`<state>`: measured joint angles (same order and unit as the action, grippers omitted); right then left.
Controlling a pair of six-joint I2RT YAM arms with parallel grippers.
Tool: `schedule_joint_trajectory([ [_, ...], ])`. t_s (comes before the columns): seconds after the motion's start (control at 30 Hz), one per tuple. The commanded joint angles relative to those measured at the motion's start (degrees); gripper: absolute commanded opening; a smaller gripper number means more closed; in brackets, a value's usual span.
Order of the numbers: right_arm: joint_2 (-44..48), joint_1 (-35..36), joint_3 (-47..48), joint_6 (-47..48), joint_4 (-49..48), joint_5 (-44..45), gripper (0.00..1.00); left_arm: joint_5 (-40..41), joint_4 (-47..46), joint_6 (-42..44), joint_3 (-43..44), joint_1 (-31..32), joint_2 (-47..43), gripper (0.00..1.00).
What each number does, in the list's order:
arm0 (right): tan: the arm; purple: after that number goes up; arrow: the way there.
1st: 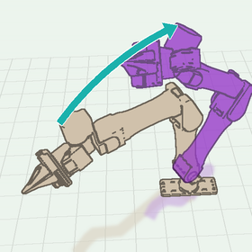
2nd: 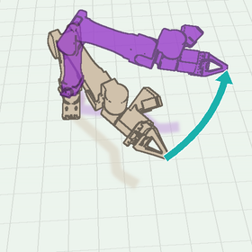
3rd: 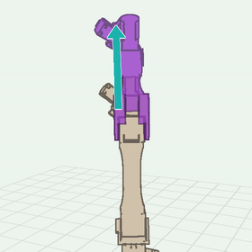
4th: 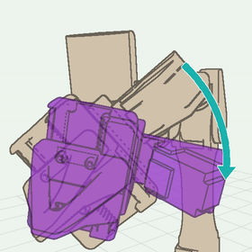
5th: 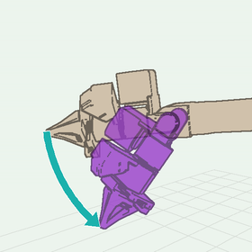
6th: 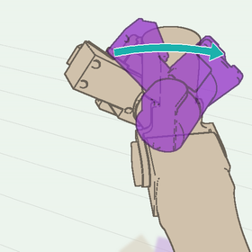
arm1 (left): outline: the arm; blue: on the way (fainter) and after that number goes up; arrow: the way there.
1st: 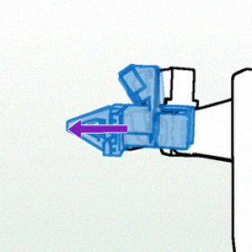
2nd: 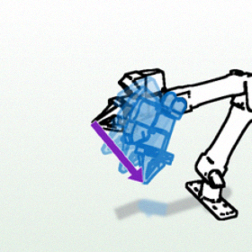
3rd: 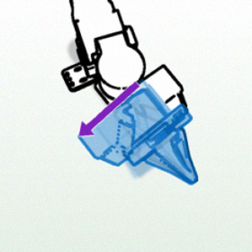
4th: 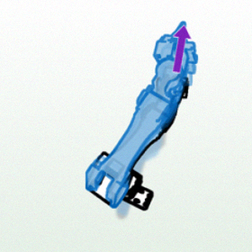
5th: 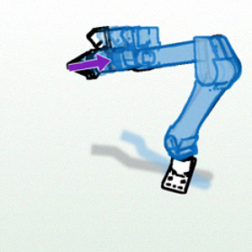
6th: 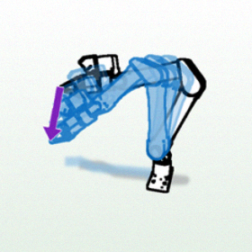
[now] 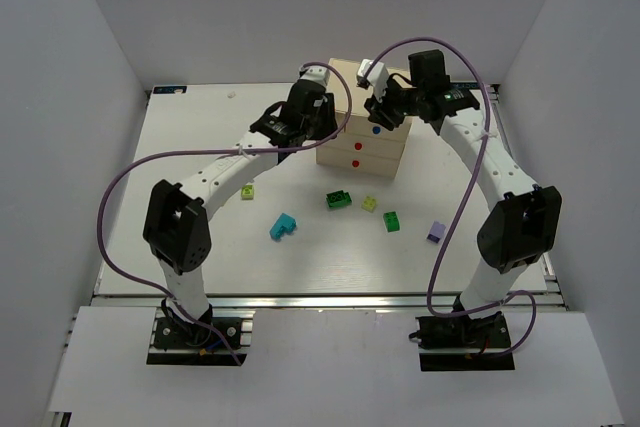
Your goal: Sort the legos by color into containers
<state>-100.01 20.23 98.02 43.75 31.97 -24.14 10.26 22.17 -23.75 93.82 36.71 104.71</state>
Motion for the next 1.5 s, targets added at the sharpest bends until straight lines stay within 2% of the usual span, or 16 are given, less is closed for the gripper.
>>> schedule_joint_trajectory([
  [0.0,-2.38,1.04,-1.78,-1.12,4.33,1.11,0.42,2.13,-1.08,0.54,2.51,1.08,-0.29,0.47],
  [0.4,-2.3,1.31,-2.13,-2.09,5.65,0.32,0.42,8.63,-2.22,1.6,2.25,2.23,0.76,0.46],
  [0.83,-2.47,1.39,-1.78,-2.53,6.53,-0.29,0.42,8.11,-2.05,3.18,4.79,2.23,4.01,0.47],
  [1.0,-3.09,1.39,-1.25,-2.53,7.23,-0.64,0.42,9.16,-2.49,3.01,4.88,2.23,4.28,0.38],
  [1.13,-3.35,1.39,-1.34,-2.44,7.5,-0.56,0.41,9.95,-2.66,3.18,4.88,2.23,4.02,0.35],
  [1.37,-3.27,1.39,-1.69,-2.61,7.41,-0.64,0.41,11.71,-3.72,3.88,4.35,2.23,3.05,0.44],
  [1.47,-3.27,1.31,-1.51,-2.7,7.41,-0.56,0.41,11.97,-4.15,3.97,4.09,2.23,2.7,0.44],
])
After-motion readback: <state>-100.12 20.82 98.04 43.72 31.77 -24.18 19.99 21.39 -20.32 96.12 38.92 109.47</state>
